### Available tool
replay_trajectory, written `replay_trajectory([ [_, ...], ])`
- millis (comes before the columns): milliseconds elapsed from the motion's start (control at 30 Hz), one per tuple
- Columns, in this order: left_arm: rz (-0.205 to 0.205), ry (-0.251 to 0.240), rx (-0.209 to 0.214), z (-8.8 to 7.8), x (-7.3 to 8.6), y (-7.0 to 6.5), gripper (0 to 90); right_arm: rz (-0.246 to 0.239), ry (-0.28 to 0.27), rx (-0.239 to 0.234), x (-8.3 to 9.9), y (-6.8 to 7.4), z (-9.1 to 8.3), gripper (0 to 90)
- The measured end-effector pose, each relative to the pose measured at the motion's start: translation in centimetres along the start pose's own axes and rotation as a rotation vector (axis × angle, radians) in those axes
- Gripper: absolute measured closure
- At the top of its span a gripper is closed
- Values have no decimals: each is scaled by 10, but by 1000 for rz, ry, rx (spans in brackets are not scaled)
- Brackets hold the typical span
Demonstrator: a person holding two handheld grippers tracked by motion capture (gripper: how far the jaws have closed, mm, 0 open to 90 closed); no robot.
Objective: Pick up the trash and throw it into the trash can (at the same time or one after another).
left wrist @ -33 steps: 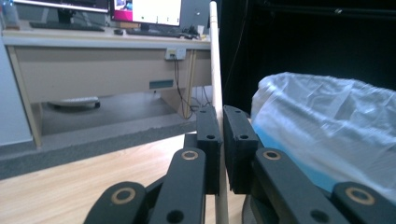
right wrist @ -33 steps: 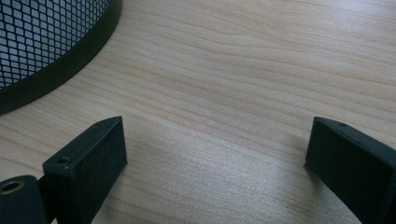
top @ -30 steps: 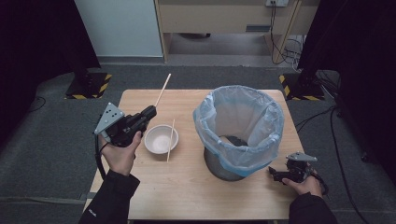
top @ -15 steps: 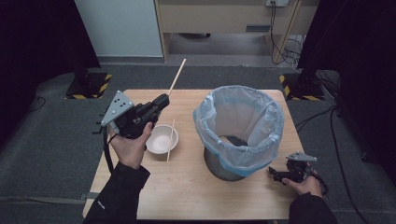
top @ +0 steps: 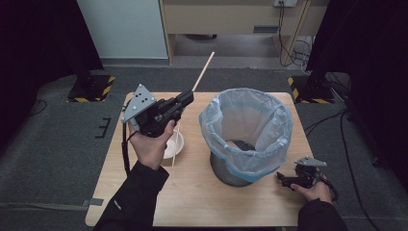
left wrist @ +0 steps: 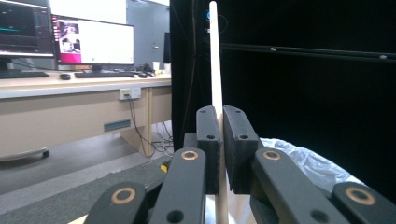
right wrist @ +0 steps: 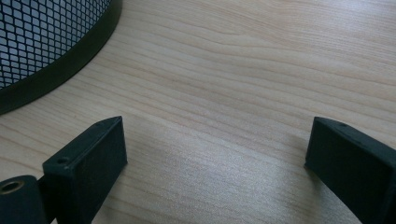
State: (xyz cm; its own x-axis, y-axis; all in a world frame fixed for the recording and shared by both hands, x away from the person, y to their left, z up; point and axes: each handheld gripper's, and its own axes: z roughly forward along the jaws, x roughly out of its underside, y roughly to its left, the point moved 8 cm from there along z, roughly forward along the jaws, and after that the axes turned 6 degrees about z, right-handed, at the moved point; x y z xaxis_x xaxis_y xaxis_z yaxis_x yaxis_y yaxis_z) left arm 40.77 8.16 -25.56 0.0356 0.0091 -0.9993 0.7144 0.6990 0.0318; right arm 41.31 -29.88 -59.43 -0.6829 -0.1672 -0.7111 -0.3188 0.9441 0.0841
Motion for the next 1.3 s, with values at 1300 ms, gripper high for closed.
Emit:
replay_trajectory([
  [1300, 6, 107, 189, 93, 21, -58, 832, -5, -3, -4, 0, 1, 0, 54],
])
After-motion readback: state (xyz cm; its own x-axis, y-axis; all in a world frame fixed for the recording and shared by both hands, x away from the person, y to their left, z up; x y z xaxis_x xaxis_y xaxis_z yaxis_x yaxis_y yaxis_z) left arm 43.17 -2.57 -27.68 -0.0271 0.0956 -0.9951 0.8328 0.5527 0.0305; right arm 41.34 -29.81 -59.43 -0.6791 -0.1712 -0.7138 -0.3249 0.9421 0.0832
